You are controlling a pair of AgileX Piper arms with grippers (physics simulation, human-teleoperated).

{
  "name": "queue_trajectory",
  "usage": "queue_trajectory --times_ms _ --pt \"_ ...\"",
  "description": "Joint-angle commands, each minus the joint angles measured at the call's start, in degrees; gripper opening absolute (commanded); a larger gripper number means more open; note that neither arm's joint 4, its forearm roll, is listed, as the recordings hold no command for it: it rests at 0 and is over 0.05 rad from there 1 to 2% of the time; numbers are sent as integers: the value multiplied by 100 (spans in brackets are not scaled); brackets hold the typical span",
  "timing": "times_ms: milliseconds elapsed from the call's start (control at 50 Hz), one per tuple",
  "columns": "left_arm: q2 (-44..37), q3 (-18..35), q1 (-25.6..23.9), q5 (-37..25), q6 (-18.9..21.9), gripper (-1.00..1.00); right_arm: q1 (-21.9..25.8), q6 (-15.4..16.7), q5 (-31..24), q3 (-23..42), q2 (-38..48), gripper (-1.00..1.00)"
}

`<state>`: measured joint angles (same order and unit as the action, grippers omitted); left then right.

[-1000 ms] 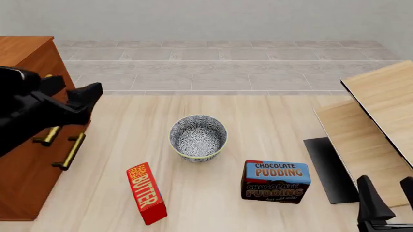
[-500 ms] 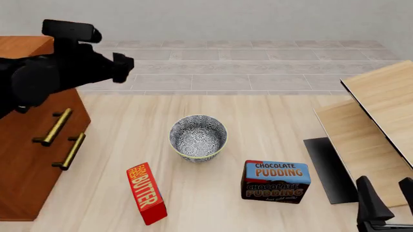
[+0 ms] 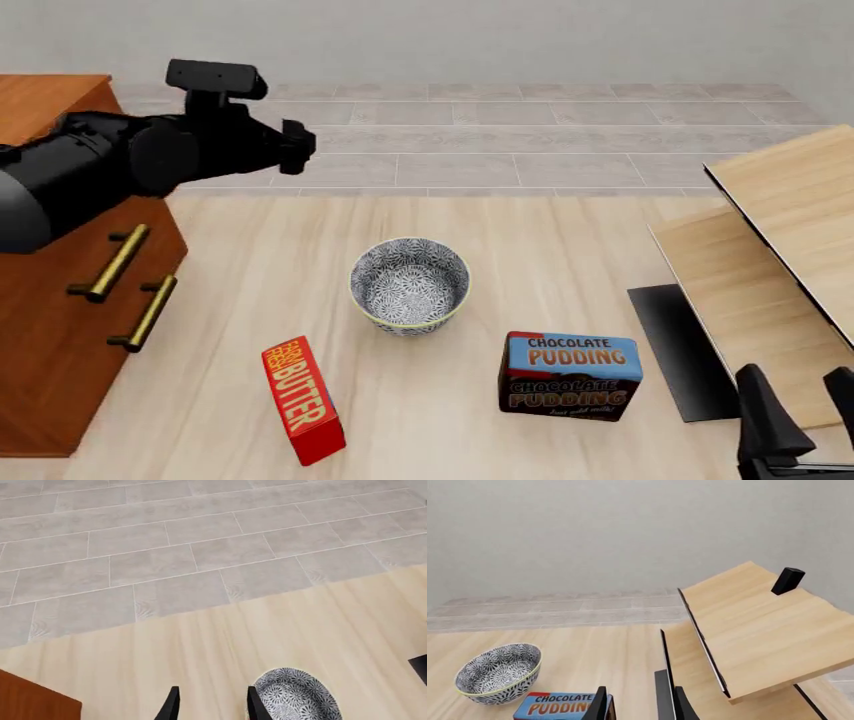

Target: Close the top drawer of the cabinet and put the bowl on top of it.

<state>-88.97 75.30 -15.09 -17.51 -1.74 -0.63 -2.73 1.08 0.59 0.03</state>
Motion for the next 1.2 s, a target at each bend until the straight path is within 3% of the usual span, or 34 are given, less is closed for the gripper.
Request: queue_trajectory --times_ms 20,1200 --pt "-364 -24 -174 153 -187 100 26 16 14 -1 0 100" --pt "-1331 -931 -572 1224 -1145 100 35 49 19 36 -2 100"
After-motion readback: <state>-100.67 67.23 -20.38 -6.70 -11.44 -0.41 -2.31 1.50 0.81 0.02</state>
